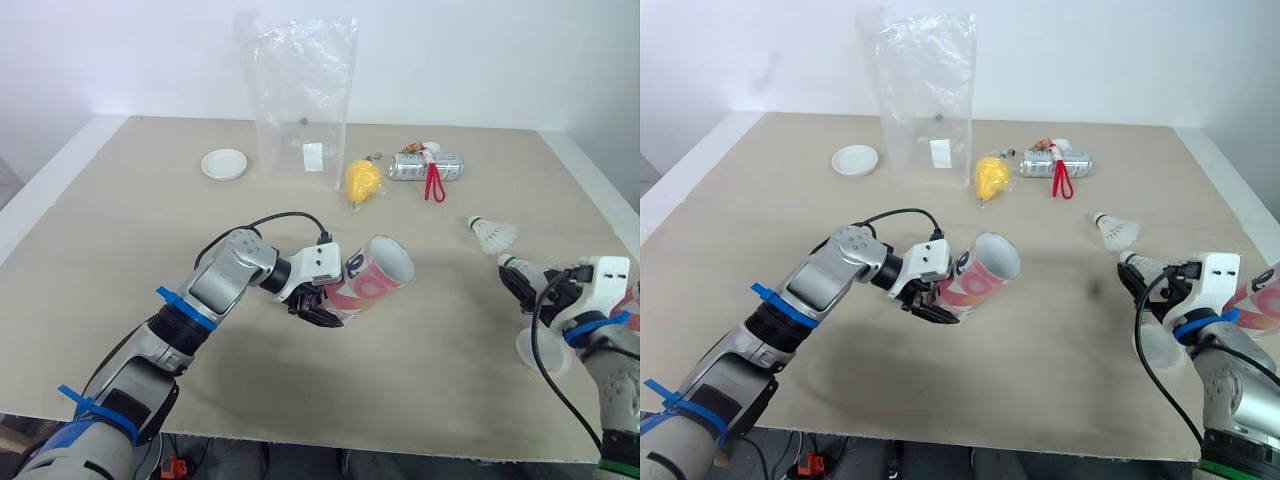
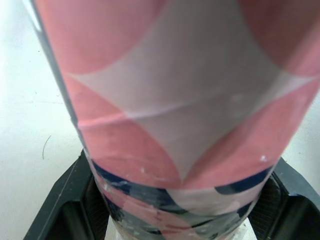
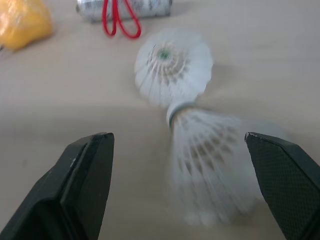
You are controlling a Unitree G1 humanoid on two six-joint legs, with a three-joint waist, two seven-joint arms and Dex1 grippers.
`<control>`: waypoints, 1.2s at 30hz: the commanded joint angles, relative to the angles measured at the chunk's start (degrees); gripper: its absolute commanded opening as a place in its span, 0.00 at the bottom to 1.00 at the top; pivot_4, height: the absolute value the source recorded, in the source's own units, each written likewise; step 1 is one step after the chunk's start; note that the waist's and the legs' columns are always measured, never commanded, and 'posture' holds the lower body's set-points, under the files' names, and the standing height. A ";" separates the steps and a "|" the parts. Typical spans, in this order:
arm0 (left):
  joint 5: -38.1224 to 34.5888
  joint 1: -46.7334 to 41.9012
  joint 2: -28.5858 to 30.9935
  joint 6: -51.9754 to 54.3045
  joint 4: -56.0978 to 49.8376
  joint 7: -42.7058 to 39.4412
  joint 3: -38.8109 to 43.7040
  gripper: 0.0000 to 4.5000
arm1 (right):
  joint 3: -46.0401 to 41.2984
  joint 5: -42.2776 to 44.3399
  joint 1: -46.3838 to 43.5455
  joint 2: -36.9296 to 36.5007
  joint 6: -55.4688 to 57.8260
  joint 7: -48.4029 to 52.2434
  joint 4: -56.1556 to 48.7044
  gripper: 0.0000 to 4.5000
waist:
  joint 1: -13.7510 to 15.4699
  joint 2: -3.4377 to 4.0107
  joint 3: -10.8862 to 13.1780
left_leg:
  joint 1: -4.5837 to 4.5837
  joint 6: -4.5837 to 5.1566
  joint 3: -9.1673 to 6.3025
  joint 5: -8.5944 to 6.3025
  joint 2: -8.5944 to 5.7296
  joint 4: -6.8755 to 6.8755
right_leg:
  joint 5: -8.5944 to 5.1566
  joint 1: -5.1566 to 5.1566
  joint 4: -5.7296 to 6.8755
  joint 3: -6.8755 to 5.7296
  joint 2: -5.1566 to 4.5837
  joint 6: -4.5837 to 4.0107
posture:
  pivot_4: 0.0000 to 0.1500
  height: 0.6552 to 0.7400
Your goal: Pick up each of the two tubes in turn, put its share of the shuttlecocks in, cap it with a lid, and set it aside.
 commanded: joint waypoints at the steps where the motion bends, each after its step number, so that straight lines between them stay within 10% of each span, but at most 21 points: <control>1: -0.11 0.41 0.62 0.05 -0.88 0.43 0.27 0.66 | 1.04 -0.85 -2.34 -0.14 -0.37 -1.97 1.58 1.00 | 0.00 0.00 0.00 | 0.00 0.00 -0.01 0.00 0.00 0.00 | 0.00 0.00 0.00 0.00 0.01 0.00 | 1.00 1.00; 6: -0.16 0.63 1.10 0.32 -1.03 0.83 0.35 0.66 | 2.61 -1.60 -4.51 0.19 -0.54 -3.51 3.66 1.00 | -0.02 0.00 0.00 | 0.00 0.00 0.01 0.00 0.00 0.00 | -0.01 0.00 0.00 0.01 0.00 0.00 | 1.00 1.00; 18: -0.37 1.31 1.92 0.69 -1.49 1.50 0.20 0.66 | 2.21 -2.94 -3.77 -1.11 -0.39 -5.42 3.76 0.01 | -0.05 0.00 0.00 | 0.01 0.00 0.01 0.00 0.01 0.00 | 0.00 -0.01 0.00 0.02 0.02 0.00 | 1.00 1.00; 30: -0.59 0.29 0.93 -0.49 0.61 1.25 -0.15 0.66 | 1.03 -2.31 2.81 -5.17 1.55 -2.88 -9.85 0.01 | -0.01 0.02 -0.01 | 0.01 0.00 0.02 0.00 0.00 -0.01 | -0.01 -0.01 0.00 0.04 0.01 0.02 | 1.00 1.00; 36: -0.99 -0.58 0.62 -1.35 2.00 0.24 -0.20 0.66 | 1.81 -1.59 -1.06 -21.84 -4.70 12.44 -22.47 0.01 | -0.22 0.30 0.11 | 0.01 0.02 0.17 0.02 -0.09 0.03 | 0.05 -0.04 -0.01 0.23 -0.05 0.12 | 1.00 1.00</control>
